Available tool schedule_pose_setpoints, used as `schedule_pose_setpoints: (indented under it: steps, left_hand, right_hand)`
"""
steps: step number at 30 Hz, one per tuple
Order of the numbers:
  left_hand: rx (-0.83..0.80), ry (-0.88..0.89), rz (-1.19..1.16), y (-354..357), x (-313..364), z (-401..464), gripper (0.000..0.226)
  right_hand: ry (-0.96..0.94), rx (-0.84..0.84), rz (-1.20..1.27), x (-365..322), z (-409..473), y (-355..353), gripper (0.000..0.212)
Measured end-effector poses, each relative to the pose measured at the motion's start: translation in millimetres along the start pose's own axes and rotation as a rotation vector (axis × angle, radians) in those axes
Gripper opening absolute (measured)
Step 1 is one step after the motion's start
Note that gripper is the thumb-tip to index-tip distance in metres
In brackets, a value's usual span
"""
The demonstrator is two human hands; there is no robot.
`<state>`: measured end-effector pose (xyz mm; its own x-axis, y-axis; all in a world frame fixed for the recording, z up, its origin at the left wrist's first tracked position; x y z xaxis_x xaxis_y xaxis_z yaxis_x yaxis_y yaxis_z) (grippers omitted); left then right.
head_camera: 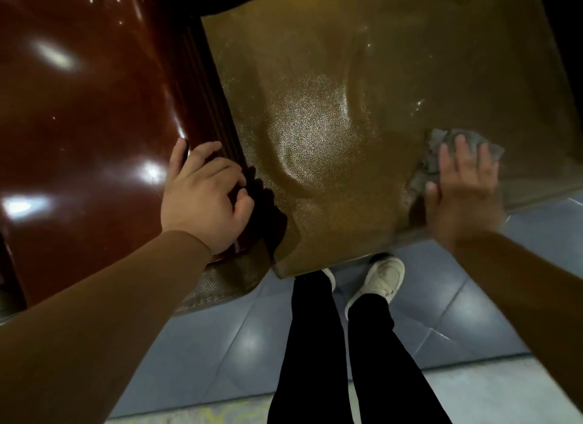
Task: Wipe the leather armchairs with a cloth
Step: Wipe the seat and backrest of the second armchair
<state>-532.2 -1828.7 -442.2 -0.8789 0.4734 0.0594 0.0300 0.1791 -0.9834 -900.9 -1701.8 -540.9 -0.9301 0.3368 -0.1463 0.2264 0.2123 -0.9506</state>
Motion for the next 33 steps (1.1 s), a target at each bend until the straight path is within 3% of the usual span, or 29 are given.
schedule_pose_setpoints:
  steps: [2,3,7,9,11,15,17,19,21,23,25,27,29,30,33]
  left_hand:
    - [-0.013,-0.005,-0.003,0,1,-3,0.028]
    - [-0.018,-0.007,0.000,-1,1,-3,0.029]
    - [-0.033,-0.003,-0.006,-2,3,1,0.031]
    - [-0.030,-0.002,-0.014,-3,5,3,0.032]
    - [-0.023,0.000,-0.023,-3,7,4,0.033]
    - [-0.016,-0.018,-0.027,-3,6,2,0.033]
    - [-0.027,-0.020,-0.025,-5,4,0,0.037]
    - [-0.029,-0.018,-0.032,-7,5,-1,0.042]
    - [-0.023,-0.015,-0.042,-8,7,0,0.045]
    - [-0.014,-0.011,-0.045,-8,8,2,0.046]
    - [-0.012,-0.006,-0.054,-8,8,4,0.045]
    - [-0.027,-0.006,-0.052,-7,7,5,0.045]
    - [-0.050,-0.004,-0.045,-7,6,4,0.045]
    - [-0.058,-0.006,-0.047,-7,5,2,0.045]
    - [-0.052,-0.012,-0.045,-10,5,2,0.047]
  right_hand:
    - [0.089,0.026,-0.028,-32,-9,1,0.068]
    - [0.027,0.008,-0.047,-58,-16,8,0.068]
    - [-0.623,-0.153,-0.061,-103,-32,37,0.065]
    - [-0.734,-0.085,-0.040,-74,-12,28,0.065]
    - [-0.592,-0.022,-0.127,-38,14,17,0.070]
    - [0.129,0.038,0.064,-23,63,-11,0.073]
    - [0.039,0.056,0.005,-67,59,-15,0.069]
    - [-0.339,0.015,-0.133,-109,35,6,0.064]
    - [-0.656,-0.048,-0.102,-114,19,20,0.064]
    - [-0.775,-0.048,-0.047,-93,30,12,0.063]
    - [-0.600,-0.014,-0.058,-62,53,2,0.067]
    - [-0.179,0.035,0.019,-39,73,-11,0.069]
    - [0.068,0.049,-0.010,-61,71,-14,0.067]
    - [0.046,0.035,-0.085,-81,63,-9,0.067]
    - [-0.361,-0.084,-0.079,-132,32,16,0.067]
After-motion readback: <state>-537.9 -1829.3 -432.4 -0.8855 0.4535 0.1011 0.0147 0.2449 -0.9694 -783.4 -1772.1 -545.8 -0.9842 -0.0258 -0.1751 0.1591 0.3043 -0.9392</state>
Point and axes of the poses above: each hand's wrist, its own z-axis towards the middle knuckle, its own y-axis out of the palm, x = y × z, the point moved 4 cm from there along z, towards the middle knuckle, and after that the axes turned 5 degrees about z, right-handed, at the moved point
